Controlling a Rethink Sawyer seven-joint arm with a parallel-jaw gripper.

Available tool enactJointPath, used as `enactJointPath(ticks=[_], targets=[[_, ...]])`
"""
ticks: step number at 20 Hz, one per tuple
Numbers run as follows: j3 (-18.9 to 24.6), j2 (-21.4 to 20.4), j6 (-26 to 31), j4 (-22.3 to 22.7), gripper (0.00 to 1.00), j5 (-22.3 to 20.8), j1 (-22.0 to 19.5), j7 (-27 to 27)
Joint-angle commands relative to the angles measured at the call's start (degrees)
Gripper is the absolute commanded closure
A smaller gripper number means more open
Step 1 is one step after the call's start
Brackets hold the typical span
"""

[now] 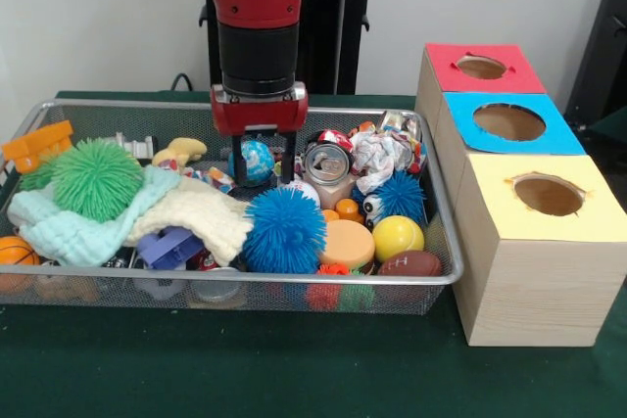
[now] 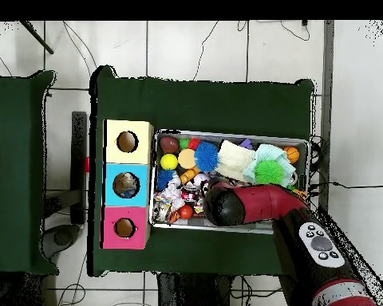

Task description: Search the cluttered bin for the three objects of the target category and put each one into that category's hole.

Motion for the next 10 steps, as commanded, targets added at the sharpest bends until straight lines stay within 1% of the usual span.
enactJointPath(ticks=[1,6,8,10], targets=[[3.37,3.47,8.66,-8.7,0.0,2.26,-1.98,-2.68],[3.23,3.53,9.06,-9.56,0.0,2.06,-1.86,-2.52],[3.43,4.39,8.77,-10.17,0.0,1.83,-1.92,-2.53],[3.24,6.49,7.7,-11.48,0.0,1.19,-1.77,-2.18]])
